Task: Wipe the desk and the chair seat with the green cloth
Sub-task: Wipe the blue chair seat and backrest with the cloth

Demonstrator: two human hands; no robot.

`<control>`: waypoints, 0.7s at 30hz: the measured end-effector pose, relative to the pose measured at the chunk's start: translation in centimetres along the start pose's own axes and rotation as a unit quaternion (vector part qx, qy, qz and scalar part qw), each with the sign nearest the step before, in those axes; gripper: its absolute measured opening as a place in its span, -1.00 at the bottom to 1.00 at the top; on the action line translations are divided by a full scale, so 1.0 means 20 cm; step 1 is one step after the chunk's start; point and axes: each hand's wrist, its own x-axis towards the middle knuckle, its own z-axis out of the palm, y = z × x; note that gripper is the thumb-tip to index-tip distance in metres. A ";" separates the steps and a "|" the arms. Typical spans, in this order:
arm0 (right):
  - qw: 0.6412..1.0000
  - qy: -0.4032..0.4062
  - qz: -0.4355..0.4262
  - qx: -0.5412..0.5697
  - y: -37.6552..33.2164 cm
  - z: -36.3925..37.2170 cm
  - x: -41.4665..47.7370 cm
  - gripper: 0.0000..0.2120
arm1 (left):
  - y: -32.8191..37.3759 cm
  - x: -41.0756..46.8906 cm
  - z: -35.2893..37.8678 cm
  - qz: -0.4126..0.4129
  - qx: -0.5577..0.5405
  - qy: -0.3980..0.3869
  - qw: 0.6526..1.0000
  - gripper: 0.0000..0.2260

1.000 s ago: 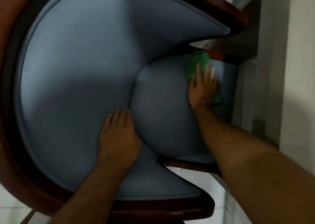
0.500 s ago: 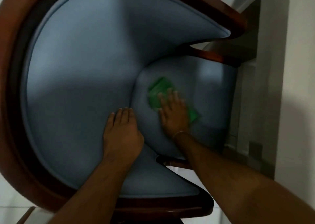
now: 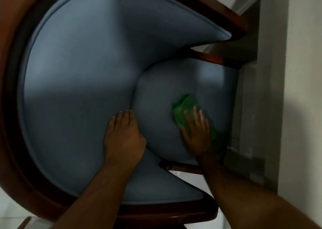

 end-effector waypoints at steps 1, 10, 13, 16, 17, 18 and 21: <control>0.998 0.021 0.057 -0.004 -0.02 -0.01 0.08 -0.40 | 0.00 0.00 0.01 0.002 0.001 0.004 1.000 -0.36; 0.989 0.028 0.142 -0.022 -0.25 -0.12 0.58 -0.14 | 0.01 0.01 0.05 -0.011 -0.011 0.007 1.000 -0.36; 1.000 -0.018 -0.013 0.006 -0.40 -0.07 0.46 -0.18 | 0.03 0.02 0.03 -0.013 -0.014 0.015 1.000 -0.36; 0.982 -0.035 -0.183 0.038 -0.58 0.01 0.29 -0.28 | 0.04 0.05 0.02 -0.015 -0.019 0.024 0.999 -0.36; 0.972 -0.038 -0.229 0.040 -0.62 0.04 0.24 -0.33 | 0.04 0.06 0.02 -0.016 -0.023 0.027 0.999 -0.35; 0.964 -0.036 -0.260 0.040 -0.65 0.06 0.19 -0.38 | 0.03 0.07 0.02 -0.018 -0.029 0.030 0.999 -0.34; 0.963 -0.021 -0.266 0.045 -0.67 0.11 0.13 -0.45 | 0.05 0.06 0.05 -0.018 -0.043 0.046 0.998 -0.35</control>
